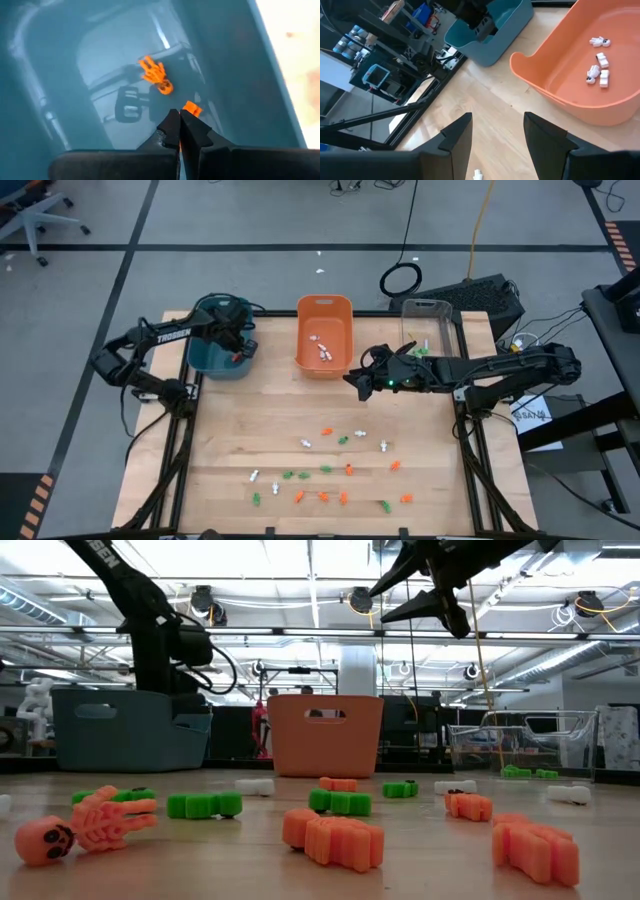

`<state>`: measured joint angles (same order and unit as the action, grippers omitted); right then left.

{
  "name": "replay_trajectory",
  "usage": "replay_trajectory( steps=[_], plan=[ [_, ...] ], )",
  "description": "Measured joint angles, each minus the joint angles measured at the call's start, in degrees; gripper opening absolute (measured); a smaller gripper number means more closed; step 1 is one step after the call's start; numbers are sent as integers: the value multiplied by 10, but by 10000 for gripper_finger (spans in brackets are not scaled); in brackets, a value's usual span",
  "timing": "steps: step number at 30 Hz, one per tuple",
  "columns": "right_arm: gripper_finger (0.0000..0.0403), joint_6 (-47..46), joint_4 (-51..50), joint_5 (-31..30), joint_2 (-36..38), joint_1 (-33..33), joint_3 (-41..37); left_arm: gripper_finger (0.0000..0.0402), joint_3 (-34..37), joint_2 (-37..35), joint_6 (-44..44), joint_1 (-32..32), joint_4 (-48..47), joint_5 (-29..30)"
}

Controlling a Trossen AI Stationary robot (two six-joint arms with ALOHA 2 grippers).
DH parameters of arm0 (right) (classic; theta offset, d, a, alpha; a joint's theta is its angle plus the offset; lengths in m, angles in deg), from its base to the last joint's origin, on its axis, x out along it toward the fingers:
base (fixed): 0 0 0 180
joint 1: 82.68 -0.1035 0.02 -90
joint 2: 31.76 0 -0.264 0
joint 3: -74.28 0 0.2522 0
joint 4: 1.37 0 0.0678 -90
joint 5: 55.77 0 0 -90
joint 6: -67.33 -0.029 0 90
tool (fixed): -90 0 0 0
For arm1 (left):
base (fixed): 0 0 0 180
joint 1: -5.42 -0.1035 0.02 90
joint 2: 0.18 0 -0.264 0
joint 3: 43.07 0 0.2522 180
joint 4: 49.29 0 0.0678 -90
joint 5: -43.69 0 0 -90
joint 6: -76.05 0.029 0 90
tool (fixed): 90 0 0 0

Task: Sort Halloween decoration
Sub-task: Put the orange skeleton toy into the blue bin, then put the white skeleton toy into the orange bin

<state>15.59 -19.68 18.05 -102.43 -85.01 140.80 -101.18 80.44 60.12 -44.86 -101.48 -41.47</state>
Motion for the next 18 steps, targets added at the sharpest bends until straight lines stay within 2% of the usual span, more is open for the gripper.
replay_trajectory(
  steps=[9,13,18],
  plan=[
    [162,-1,0,0,0,0,0,7,0,0,-17,0,-4,6],
    [162,-1,0,36,0,0,0,42,-1,0,-31,0,-31,2],
    [162,-1,-1,124,0,0,0,106,-15,0,-33,3,-99,1]
  ],
)
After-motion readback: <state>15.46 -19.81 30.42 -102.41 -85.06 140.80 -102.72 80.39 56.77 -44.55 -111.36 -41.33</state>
